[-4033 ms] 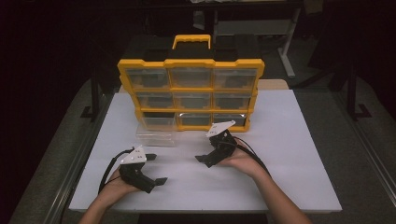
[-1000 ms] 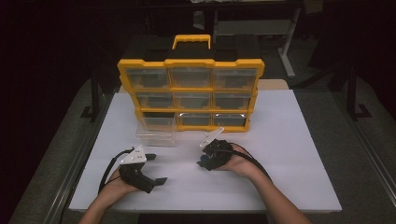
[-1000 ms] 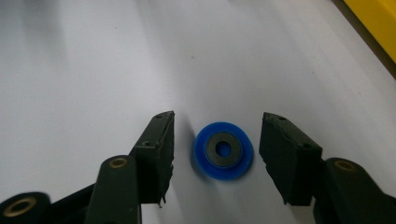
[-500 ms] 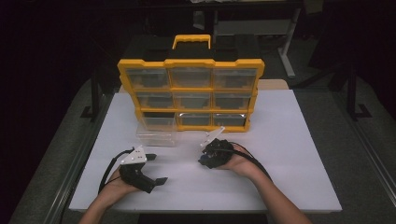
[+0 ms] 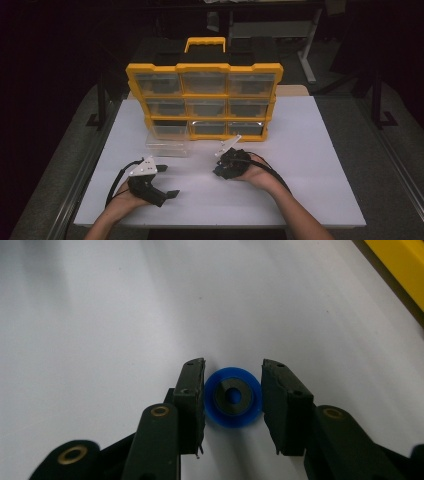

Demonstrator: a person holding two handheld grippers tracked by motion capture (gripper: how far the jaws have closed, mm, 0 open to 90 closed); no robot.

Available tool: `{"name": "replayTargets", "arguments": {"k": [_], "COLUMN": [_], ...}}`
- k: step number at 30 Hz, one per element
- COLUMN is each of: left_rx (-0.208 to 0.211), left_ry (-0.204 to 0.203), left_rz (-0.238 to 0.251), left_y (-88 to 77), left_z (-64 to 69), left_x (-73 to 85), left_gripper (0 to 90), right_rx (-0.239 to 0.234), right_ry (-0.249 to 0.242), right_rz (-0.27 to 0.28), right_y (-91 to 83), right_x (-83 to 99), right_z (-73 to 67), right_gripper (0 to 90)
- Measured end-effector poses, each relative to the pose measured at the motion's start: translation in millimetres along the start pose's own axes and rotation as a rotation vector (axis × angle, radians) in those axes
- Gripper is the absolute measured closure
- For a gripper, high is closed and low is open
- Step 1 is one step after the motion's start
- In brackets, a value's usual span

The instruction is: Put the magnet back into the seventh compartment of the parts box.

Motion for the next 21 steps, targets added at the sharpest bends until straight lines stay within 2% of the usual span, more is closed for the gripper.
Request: {"name": "replayTargets", "arguments": {"k": [9,21], "left_rx": [0.000,-0.001], "left_ry": [0.001,0.001], "left_rz": [-0.002,-0.002], "left_y": [0.1,0.2], "left_z": [0.1,0.2], "left_x": [0.1,0.0], "left_gripper": [0.0,0.0], "right_rx": [-0.015,0.011], "right_ry": [0.029,0.029], "right_rz": [-0.008,-0.009], "right_y": [-6.1,-19.8], "right_x": [-0.7,-6.0], "right_z": [1.9,4.2], "right_gripper": [61.5,61.6]}}
Point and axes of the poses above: each handheld gripper's, and its own axes: y roughly forward along the jaws, x roughly out of its underside, z roughly to its right, the point moved 10 cm from there along y, roughly forward along the jaws, and after that the axes turned 11 degrees about y, right-handed, at the moved point
